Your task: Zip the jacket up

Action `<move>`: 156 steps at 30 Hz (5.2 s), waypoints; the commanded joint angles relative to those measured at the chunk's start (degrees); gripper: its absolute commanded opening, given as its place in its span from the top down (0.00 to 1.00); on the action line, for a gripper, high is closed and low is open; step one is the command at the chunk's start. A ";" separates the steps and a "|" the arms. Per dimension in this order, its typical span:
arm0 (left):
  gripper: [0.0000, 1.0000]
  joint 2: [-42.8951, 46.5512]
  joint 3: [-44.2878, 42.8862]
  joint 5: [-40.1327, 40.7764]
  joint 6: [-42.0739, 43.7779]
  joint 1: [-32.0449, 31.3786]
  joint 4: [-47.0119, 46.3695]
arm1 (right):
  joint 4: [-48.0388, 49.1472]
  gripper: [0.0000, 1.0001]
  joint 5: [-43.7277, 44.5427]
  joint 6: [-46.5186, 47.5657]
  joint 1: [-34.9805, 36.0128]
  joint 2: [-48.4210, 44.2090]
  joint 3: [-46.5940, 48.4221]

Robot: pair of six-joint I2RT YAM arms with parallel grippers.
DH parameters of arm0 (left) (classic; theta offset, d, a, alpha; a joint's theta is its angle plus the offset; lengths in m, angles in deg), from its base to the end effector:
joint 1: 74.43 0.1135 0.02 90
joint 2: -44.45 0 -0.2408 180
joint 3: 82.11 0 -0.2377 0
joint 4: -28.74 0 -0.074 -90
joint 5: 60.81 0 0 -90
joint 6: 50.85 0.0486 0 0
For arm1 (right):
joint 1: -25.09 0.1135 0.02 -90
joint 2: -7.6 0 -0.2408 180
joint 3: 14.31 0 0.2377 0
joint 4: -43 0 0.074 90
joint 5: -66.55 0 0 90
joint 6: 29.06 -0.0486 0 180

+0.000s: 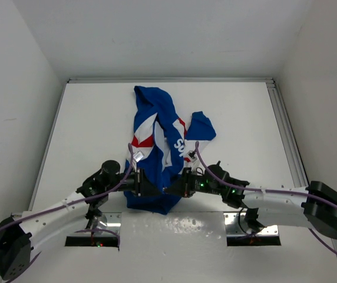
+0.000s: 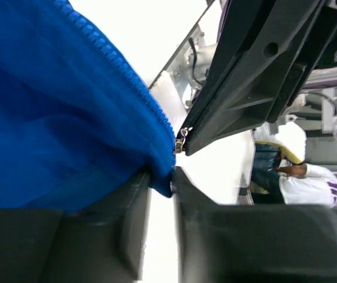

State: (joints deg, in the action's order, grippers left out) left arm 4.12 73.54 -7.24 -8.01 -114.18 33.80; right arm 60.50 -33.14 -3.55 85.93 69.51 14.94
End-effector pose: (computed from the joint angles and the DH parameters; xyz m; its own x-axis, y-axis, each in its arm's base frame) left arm 0.1126 -0.1312 0.1633 -0.8774 -0.0376 -0.4783 0.4372 0.3480 -0.8293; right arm 0.1022 0.1999 0.1658 -0.9032 0.2071 -0.3760 -0.2898 0.3519 0.8901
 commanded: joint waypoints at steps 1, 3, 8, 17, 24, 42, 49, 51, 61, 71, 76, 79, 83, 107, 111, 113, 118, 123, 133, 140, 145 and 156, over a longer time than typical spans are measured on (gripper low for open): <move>0.86 -1.58 -0.02 -0.14 -0.22 0.55 -5.11 | 3.13 1.00 -1.12 0.33 -0.11 0.58 2.42; 0.87 -2.11 0.42 -0.14 -0.74 0.55 -6.78 | 3.04 1.00 -1.64 0.24 -0.19 0.93 2.59; 0.87 -2.55 1.74 -0.66 -2.24 0.55 -9.50 | 2.42 1.00 -2.26 0.33 -0.11 2.16 3.30; 1.00 -1.50 2.00 0.65 0.05 0.55 -4.50 | -11.44 1.00 3.79 11.03 -0.11 3.39 12.16; 1.00 -1.15 0.07 0.57 3.64 0.55 2.70 | -26.74 1.00 12.76 25.53 -0.11 9.10 23.93; 1.00 -1.50 -3.53 -4.00 8.30 0.55 7.36 | -12.00 1.00 36.94 45.41 -0.63 19.81 32.02; 1.00 0.08 -5.91 -3.30 10.86 0.55 13.34 | -7.33 1.00 38.78 47.17 -4.58 26.76 38.44; 1.00 0.87 -6.34 -1.99 11.12 0.46 15.18 | -7.42 1.00 39.22 47.26 -7.90 28.17 40.46; 1.00 8.87 -23.74 11.01 17.18 0.55 35.19 | -12.50 1.00 37.56 44.10 -30.68 36.77 58.38; 1.00 9.57 -28.67 21.47 19.56 0.55 42.96 | -19.46 1.00 35.89 45.59 -41.94 47.67 75.71; 1.00 9.84 -30.86 25.87 19.73 0.55 45.33 | -21.22 1.00 35.80 47.79 -43.17 51.29 80.89; 1.00 10.28 -31.83 27.89 19.73 0.55 46.65 | -22.27 1.00 36.06 48.84 -43.96 53.40 84.31; 1.00 10.28 -31.05 27.47 19.38 0.55 47.44 | -25.61 1.00 26.69 42.19 -44.23 50.08 80.23; 1.00 7.20 -20.24 25.35 11.56 0.55 37.86 | -26.15 0.58 0.64 36.02 -33.50 52.60 57.17; 1.00 6.85 -19.79 24.83 11.47 0.55 37.33 | -24.39 0.62 1.60 34.43 -33.51 54.81 58.49; 1.00 6.68 -19.79 25.43 11.74 0.55 37.77 | -21.84 0.71 4.31 33.38 -33.59 55.42 58.49; 1.00 5.80 -20.23 26.14 12.00 0.55 37.68 | -18.85 1.00 10.91 31.71 -33.77 57.18 60.94; 1.00 5.27 -20.76 28.07 12.09 0.55 38.04 | -19.90 1.00 14.87 32.23 -34.47 57.98 64.99; 1.00 5.27 -21.29 30.18 11.56 0.55 39.27 | -26.49 1.00 19.62 34.08 -39.30 60.87 78.96; 1.00 3.43 -23.73 34.22 11.03 0.55 38.74 | -24.40 1.00 18.84 32.94 -42.03 57.29 75.57; 0.36 -0.70 -30.24 44.67 12.61 0.55 39.27 | -16.75 0.99 12.96 30.83 -41.86 45.09 60.64; 0.00 7.11 -39.57 59.71 17.79 0.55 32.34 | -26.22 0.01 4.86 28.02 -41.42 14.05 45.23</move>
State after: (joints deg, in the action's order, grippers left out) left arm 8.42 36.01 47.88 6.66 -113.39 71.26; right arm 37.03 -24.64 25.17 44.14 90.28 62.15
